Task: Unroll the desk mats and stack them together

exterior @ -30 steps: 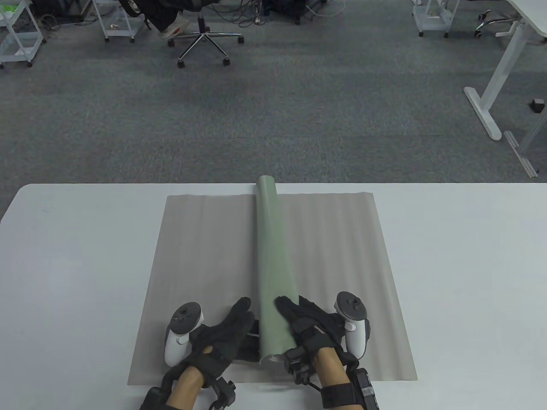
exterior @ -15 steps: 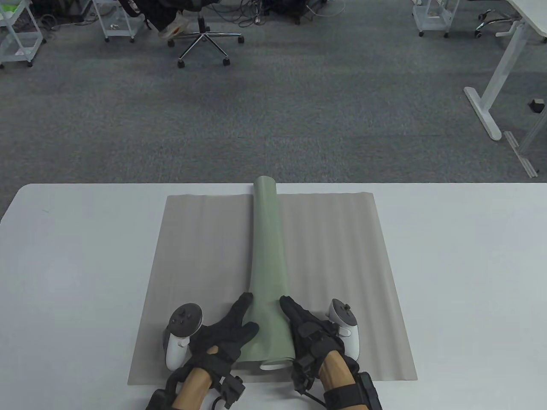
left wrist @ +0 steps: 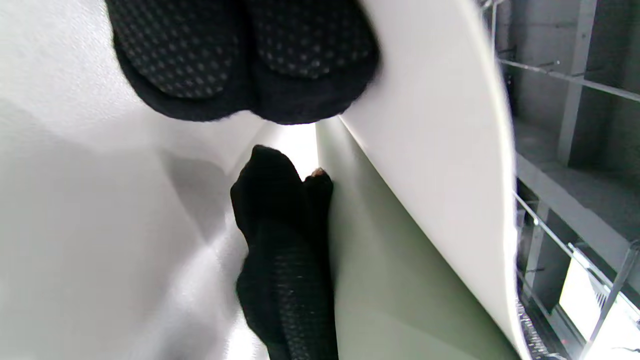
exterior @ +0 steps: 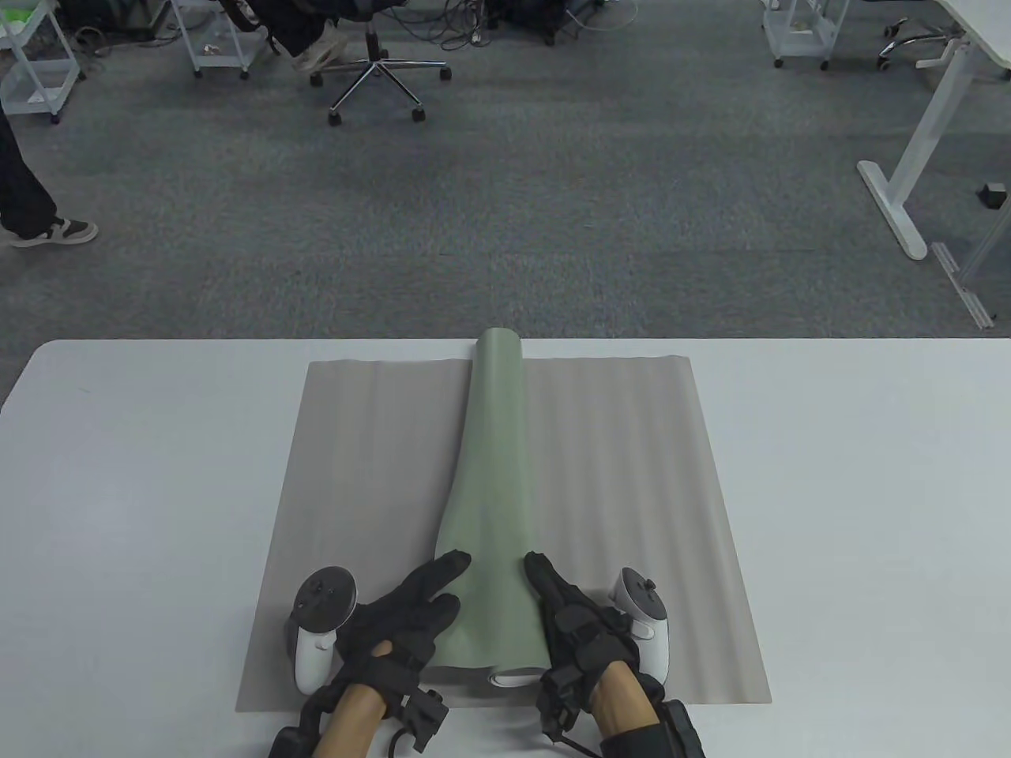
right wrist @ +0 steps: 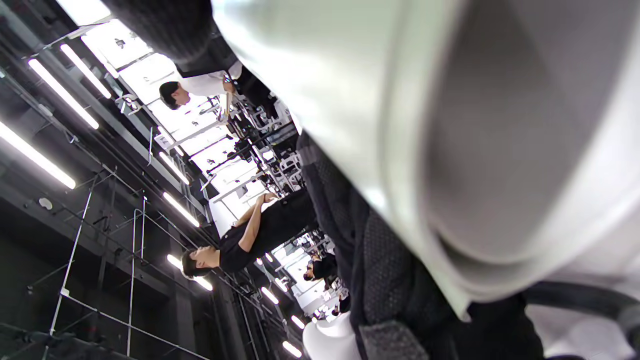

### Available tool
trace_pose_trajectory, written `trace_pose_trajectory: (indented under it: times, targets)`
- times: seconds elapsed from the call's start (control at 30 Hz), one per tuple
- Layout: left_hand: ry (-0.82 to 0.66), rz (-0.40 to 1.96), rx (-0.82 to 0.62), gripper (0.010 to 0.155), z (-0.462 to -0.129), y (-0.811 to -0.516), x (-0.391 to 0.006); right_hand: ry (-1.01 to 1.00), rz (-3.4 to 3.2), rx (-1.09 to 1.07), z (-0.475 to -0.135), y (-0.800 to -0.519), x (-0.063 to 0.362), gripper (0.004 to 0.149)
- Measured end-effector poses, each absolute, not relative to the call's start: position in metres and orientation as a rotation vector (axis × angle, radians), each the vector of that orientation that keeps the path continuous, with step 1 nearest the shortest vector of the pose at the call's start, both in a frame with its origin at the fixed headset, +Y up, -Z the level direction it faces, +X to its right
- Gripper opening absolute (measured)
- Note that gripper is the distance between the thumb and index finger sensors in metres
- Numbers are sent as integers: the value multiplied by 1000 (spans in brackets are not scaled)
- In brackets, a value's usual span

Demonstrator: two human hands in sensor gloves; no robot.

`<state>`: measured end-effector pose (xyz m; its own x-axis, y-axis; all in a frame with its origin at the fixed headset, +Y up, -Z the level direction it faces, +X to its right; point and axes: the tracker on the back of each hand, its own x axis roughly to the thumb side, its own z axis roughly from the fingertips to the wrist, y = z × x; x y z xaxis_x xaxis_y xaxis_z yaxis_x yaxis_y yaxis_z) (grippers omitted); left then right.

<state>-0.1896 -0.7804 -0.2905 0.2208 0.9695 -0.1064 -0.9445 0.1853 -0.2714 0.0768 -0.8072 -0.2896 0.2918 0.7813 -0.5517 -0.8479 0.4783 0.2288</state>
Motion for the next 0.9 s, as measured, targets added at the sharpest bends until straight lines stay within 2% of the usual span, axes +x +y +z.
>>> trace_pose_trajectory:
  times: [0.1, 0.17, 0.3, 0.5, 0.77, 0.9]
  targets:
    - [-96, 1383, -301, 52, -291, -780, -193, 695, 1043, -139, -289, -813, 78, 105]
    - [-85, 1423, -315, 53, -290, -781, -195, 694, 1068, -88, -291, -812, 79, 100]
    - [-69, 1416, -300, 54, -289, -782, -200, 594, 1146, -149, -287, -806, 81, 93]
    - [-35, 1427, -324, 55, -291, -787, -208, 516, 1314, -169, -285, -798, 91, 93]
    - [-13, 1449, -337, 55, -292, -790, -215, 639, 1028, -156, -287, -813, 89, 98]
    - [-12, 1415, -340, 54, -292, -788, -215, 638, 1081, -136, -289, -813, 89, 88]
